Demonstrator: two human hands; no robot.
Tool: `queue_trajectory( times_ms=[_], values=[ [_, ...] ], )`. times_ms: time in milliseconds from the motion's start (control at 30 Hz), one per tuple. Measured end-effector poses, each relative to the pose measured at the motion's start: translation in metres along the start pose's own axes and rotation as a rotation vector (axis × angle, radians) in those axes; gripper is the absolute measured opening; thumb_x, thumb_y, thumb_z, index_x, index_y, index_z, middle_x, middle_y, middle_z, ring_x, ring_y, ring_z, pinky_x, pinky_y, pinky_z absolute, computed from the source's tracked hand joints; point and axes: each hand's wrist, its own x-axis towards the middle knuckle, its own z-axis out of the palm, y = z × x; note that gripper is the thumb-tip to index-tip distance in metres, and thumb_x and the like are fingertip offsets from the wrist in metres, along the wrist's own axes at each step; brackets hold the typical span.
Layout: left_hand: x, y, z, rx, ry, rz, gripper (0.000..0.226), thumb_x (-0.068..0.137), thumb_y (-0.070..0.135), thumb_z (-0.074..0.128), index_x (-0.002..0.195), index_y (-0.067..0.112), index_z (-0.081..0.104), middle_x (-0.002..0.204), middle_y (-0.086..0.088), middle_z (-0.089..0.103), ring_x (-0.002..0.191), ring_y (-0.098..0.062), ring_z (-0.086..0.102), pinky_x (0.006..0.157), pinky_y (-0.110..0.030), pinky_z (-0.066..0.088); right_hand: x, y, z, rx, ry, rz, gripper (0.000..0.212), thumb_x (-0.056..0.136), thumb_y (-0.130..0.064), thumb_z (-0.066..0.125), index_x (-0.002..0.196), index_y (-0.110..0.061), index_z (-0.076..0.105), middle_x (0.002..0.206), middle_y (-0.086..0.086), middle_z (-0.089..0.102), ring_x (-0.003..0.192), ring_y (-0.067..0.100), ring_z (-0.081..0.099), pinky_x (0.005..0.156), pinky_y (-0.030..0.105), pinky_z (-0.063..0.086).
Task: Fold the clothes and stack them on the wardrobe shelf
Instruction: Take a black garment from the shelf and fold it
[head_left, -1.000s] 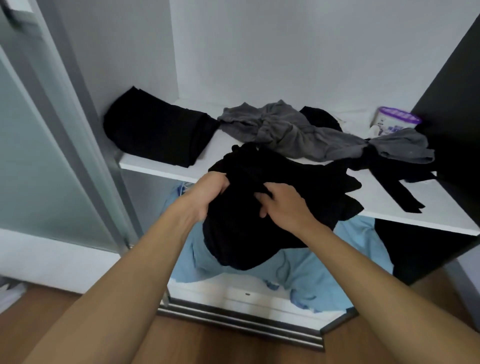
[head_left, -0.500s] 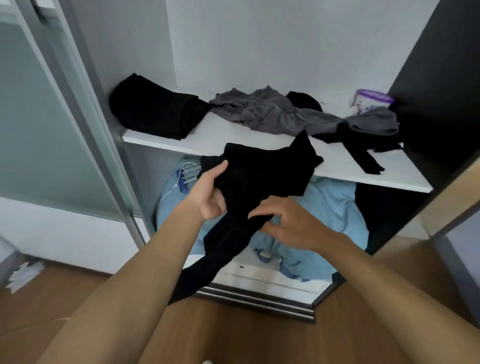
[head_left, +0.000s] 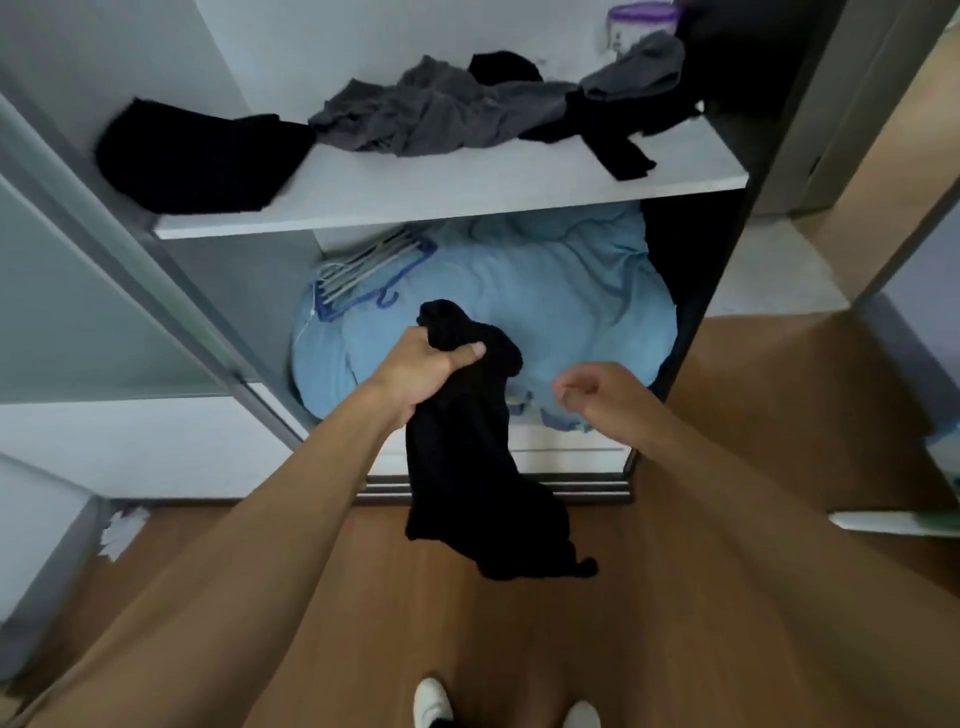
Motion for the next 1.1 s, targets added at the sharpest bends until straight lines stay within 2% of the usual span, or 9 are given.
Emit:
queue_trajectory(
  times_ms=[100, 200, 267, 467, 667, 800, 933, 1000, 1100],
  values=[
    [-0.013, 0.016, 0.011, 0.112, -0.131, 0.080, 0.007, 0.078, 0.028, 0.083, 0.079, 0.025, 0.076, 0.079, 0.009, 0.078, 0.076, -0.007, 0.074, 0.061, -0.013, 0.053, -0.005, -0.010, -0.010, 0.164, 0.014, 0.088, 0.044, 0.096, -0.017, 0.063, 0.139, -0.016, 0.052, 0.136, 0.000, 0.055, 0.123, 0.016, 0.053, 0.099, 0.028, 0.041],
    [-0.026, 0.034, 0.015, 0.111, -0.187, 0.124, 0.004, 0.070, 0.035, 0.081, 0.071, 0.035, 0.077, 0.078, 0.007, 0.077, 0.077, -0.009, 0.074, 0.066, -0.017, 0.055, -0.018, -0.019, -0.005, 0.249, -0.153, 0.097, 0.068, 0.096, -0.021, 0.063, 0.155, -0.023, 0.028, 0.154, -0.005, 0.036, 0.143, 0.014, 0.031, 0.110, 0.029, 0.030],
    [-0.034, 0.042, 0.007, 0.057, -0.158, 0.151, 0.007, 0.069, 0.035, 0.078, 0.071, 0.041, 0.075, 0.077, 0.010, 0.076, 0.076, -0.007, 0.073, 0.067, -0.018, 0.056, -0.025, -0.024, 0.002, 0.317, -0.305, 0.075, 0.075, 0.097, -0.017, 0.062, 0.158, -0.025, 0.019, 0.154, -0.003, 0.039, 0.141, 0.014, 0.034, 0.112, 0.030, 0.029],
    [-0.057, 0.044, -0.046, -0.073, -0.015, 0.165, 0.014, 0.079, 0.027, 0.078, 0.086, 0.024, 0.067, 0.072, 0.012, 0.076, 0.069, -0.003, 0.072, 0.058, -0.014, 0.053, -0.032, -0.065, 0.040, 0.420, -0.659, 0.001, 0.048, 0.098, -0.012, 0.056, 0.144, -0.023, 0.049, 0.127, 0.011, 0.061, 0.121, 0.026, 0.055, 0.111, 0.045, 0.036],
    [-0.065, 0.036, -0.107, -0.196, 0.187, 0.079, 0.037, 0.084, 0.033, 0.076, 0.114, 0.015, 0.063, 0.102, -0.006, 0.074, 0.084, -0.015, 0.074, 0.064, -0.023, 0.056, -0.031, -0.105, 0.083, 0.085, -0.578, -0.077, 0.017, 0.090, 0.007, 0.058, 0.105, 0.008, 0.065, 0.094, 0.011, 0.069, 0.092, 0.018, 0.064, 0.097, 0.039, 0.055],
    [-0.069, 0.025, -0.132, -0.138, 0.209, 0.098, 0.040, 0.085, 0.042, 0.074, 0.113, 0.017, 0.060, 0.104, -0.002, 0.072, 0.091, -0.017, 0.072, 0.070, -0.027, 0.058, -0.028, -0.107, 0.093, 0.403, -0.504, 0.018, 0.026, 0.087, 0.003, 0.054, 0.096, -0.012, 0.073, 0.086, -0.002, 0.070, 0.082, 0.011, 0.065, 0.072, 0.022, 0.052],
    [-0.065, 0.002, -0.165, -0.093, 0.298, 0.063, 0.032, 0.089, 0.038, 0.071, 0.109, 0.014, 0.064, 0.099, -0.005, 0.074, 0.088, -0.021, 0.073, 0.075, -0.031, 0.060, -0.020, -0.109, 0.092, 0.731, -0.333, 0.194, 0.045, 0.096, -0.027, 0.059, 0.053, -0.024, 0.074, 0.050, -0.008, 0.058, 0.043, 0.004, 0.056, 0.042, 0.017, 0.045],
    [-0.063, -0.014, -0.180, -0.154, 0.330, 0.024, 0.020, 0.089, 0.032, 0.072, 0.099, 0.016, 0.066, 0.091, -0.006, 0.076, 0.074, -0.017, 0.075, 0.058, -0.024, 0.058, -0.016, -0.116, 0.090, 0.781, -0.283, 0.189, 0.023, 0.081, -0.038, 0.073, 0.075, -0.018, 0.081, 0.072, -0.001, 0.069, 0.065, 0.011, 0.066, 0.065, 0.022, 0.053],
    [-0.058, -0.036, -0.192, -0.242, 0.337, -0.047, 0.023, 0.086, 0.031, 0.075, 0.100, 0.014, 0.069, 0.087, -0.006, 0.078, 0.071, -0.016, 0.076, 0.059, -0.026, 0.058, -0.014, -0.127, 0.094, 0.736, -0.205, 0.188, 0.067, 0.067, -0.048, 0.081, 0.122, -0.010, 0.069, 0.107, 0.005, 0.063, 0.094, 0.027, 0.058, 0.083, 0.031, 0.041]
  ],
)
